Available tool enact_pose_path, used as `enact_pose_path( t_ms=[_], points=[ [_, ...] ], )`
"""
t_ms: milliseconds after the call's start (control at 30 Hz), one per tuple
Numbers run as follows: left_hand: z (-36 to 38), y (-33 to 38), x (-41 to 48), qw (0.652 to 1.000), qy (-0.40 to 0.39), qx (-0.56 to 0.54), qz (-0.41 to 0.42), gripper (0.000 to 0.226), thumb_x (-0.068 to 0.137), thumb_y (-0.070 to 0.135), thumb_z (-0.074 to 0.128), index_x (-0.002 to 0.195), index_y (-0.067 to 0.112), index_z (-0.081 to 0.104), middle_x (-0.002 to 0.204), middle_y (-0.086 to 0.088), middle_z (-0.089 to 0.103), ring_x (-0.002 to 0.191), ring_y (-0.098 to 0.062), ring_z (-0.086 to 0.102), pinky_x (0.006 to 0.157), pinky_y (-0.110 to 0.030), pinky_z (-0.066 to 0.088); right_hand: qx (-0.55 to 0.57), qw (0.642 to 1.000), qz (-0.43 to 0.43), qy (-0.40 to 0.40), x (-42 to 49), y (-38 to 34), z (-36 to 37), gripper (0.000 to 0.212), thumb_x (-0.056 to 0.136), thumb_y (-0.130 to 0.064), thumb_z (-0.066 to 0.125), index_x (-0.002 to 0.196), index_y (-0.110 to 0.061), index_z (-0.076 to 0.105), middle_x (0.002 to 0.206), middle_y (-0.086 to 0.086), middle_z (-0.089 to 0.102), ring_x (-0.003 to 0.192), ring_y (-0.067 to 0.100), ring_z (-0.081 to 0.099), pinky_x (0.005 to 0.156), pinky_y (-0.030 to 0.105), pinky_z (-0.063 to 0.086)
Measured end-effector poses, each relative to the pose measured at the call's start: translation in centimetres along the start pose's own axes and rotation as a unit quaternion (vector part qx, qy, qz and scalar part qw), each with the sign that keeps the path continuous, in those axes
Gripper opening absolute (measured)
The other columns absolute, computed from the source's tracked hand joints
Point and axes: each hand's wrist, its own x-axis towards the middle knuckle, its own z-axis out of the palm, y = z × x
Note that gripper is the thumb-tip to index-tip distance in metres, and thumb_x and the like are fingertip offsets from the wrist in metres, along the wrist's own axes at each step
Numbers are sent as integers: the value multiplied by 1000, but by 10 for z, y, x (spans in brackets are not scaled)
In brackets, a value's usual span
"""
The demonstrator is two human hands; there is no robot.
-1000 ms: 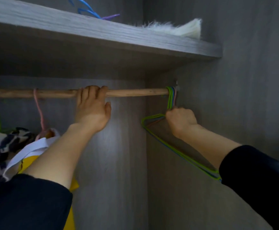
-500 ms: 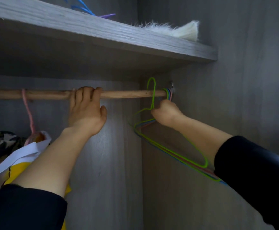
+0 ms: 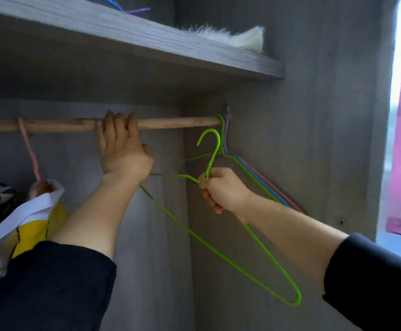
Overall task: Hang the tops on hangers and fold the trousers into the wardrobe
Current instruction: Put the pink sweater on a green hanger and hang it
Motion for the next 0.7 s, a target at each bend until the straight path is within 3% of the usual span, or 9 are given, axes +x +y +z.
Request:
enact_pose_path(
  t_ms=[133,333,467,600,700],
  points=[
    [-5,29,-23,996,-42,-64,-43,73,83,26,59,147,9,28,154,-22,18,143,-38,12,117,-48,9,-1,999,37,-1,-41,15,-19,17,90,-11,52,73,-12,54,56,2,49,39,14,41,32,16,31],
    [-26,90,-92,975,-127,-180,-23,54,90,24,51,140,10,37,139,-21,35,129,-38,31,100,-48,35,-47,996,80,19,-109,23,-72,24,88,-15,60,65,-11,52,45,-3,48,38,16,41,32,17,34],
    [-44,136,-145,959,-140,-247,25,48,91,22,51,137,12,41,132,-16,42,123,-35,37,95,-48,39,-80,992,89,27,-167,40,-116,33,88,-16,59,58,-7,49,47,6,46,38,19,40,36,19,34],
    [-70,199,-202,939,-145,-309,44,46,90,21,51,135,12,44,130,-12,47,120,-31,40,93,-43,39,-62,991,119,3,-235,66,-178,21,89,-12,60,75,4,61,54,10,52,34,13,40,37,19,33],
    [-95,263,-250,921,-155,-350,70,42,90,17,50,131,8,48,124,-15,51,115,-32,45,96,-39,34,-49,987,151,-11,-297,91,-237,18,89,-14,64,77,-1,64,54,6,55,37,13,43,39,20,35]
  ],
)
